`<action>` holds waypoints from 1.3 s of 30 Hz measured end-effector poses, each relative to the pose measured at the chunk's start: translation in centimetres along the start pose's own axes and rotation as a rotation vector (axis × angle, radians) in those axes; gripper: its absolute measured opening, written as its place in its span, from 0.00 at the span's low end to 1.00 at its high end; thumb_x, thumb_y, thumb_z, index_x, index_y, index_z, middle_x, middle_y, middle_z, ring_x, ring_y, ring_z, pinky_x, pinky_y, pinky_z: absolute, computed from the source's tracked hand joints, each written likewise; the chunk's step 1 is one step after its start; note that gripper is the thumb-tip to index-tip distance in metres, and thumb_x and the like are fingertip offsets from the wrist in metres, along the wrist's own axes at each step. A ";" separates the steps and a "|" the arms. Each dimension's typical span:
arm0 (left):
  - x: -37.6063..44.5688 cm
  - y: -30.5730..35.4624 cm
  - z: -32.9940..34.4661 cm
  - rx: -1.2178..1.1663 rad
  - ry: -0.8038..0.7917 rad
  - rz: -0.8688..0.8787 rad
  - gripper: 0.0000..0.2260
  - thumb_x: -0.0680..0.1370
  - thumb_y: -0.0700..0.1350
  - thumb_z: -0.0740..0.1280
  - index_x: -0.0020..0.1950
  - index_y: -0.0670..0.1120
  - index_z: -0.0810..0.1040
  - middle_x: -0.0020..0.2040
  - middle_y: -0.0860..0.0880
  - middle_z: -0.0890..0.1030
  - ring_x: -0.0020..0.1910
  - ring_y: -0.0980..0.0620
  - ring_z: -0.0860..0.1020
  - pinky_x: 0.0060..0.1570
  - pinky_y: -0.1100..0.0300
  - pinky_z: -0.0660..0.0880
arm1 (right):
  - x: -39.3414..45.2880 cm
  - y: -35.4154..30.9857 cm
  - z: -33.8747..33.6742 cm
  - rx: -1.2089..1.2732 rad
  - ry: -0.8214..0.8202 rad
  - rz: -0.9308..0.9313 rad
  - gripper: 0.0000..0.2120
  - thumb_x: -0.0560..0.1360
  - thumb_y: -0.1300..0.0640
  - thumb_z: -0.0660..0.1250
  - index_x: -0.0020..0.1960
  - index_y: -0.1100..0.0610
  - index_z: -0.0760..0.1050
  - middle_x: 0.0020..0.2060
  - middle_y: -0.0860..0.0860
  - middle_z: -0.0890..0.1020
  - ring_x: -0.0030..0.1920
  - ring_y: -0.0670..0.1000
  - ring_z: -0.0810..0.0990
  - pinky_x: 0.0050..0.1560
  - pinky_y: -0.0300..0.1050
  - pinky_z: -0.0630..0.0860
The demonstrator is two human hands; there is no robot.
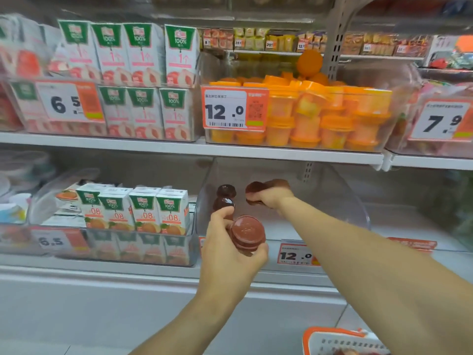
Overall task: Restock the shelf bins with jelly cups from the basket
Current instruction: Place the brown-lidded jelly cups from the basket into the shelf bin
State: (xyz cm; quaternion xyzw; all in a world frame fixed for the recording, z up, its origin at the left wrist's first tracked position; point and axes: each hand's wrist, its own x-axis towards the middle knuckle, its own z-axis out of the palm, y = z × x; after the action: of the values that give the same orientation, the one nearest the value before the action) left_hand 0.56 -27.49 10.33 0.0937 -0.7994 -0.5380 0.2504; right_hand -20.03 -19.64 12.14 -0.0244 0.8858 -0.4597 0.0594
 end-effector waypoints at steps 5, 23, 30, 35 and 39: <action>0.3 -0.4 0.4 -0.031 -0.040 0.018 0.31 0.66 0.43 0.79 0.58 0.63 0.65 0.51 0.60 0.77 0.51 0.70 0.75 0.45 0.75 0.72 | 1.2 -0.4 1.7 -0.454 -0.077 0.024 0.32 0.62 0.38 0.80 0.56 0.58 0.80 0.53 0.52 0.83 0.50 0.51 0.82 0.51 0.42 0.79; 2.2 0.7 1.3 -0.096 0.049 0.042 0.36 0.69 0.44 0.79 0.73 0.54 0.67 0.51 0.62 0.79 0.49 0.70 0.78 0.47 0.77 0.72 | -6.1 0.1 -4.3 0.213 -0.435 -0.281 0.21 0.80 0.43 0.64 0.56 0.61 0.80 0.40 0.54 0.83 0.34 0.48 0.78 0.35 0.42 0.73; 3.0 -0.3 3.2 0.001 0.019 0.034 0.37 0.71 0.47 0.77 0.75 0.56 0.62 0.62 0.57 0.77 0.63 0.57 0.75 0.65 0.57 0.74 | -7.0 0.7 -5.6 0.399 -0.587 -0.180 0.19 0.72 0.54 0.73 0.59 0.62 0.79 0.50 0.59 0.85 0.47 0.53 0.84 0.45 0.43 0.79; 2.7 -1.2 3.3 0.559 -0.065 0.114 0.14 0.77 0.54 0.61 0.61 0.54 0.77 0.55 0.56 0.77 0.59 0.52 0.70 0.64 0.56 0.62 | -1.0 -0.5 -3.7 0.836 -0.317 0.162 0.17 0.75 0.65 0.71 0.62 0.69 0.75 0.58 0.64 0.81 0.53 0.59 0.83 0.39 0.47 0.84; 2.5 -2.3 4.1 0.691 -0.109 0.137 0.18 0.76 0.53 0.53 0.46 0.51 0.82 0.44 0.53 0.80 0.49 0.50 0.73 0.62 0.51 0.65 | 3.3 -0.9 -0.8 0.658 -0.128 0.241 0.18 0.76 0.61 0.72 0.63 0.65 0.72 0.53 0.62 0.81 0.45 0.59 0.85 0.32 0.47 0.83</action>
State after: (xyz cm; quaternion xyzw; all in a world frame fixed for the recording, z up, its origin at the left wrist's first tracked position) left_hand -3.93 -26.19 7.78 0.0900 -0.9508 -0.2220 0.1965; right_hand -23.39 -19.83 13.05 0.0721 0.6811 -0.7077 0.1734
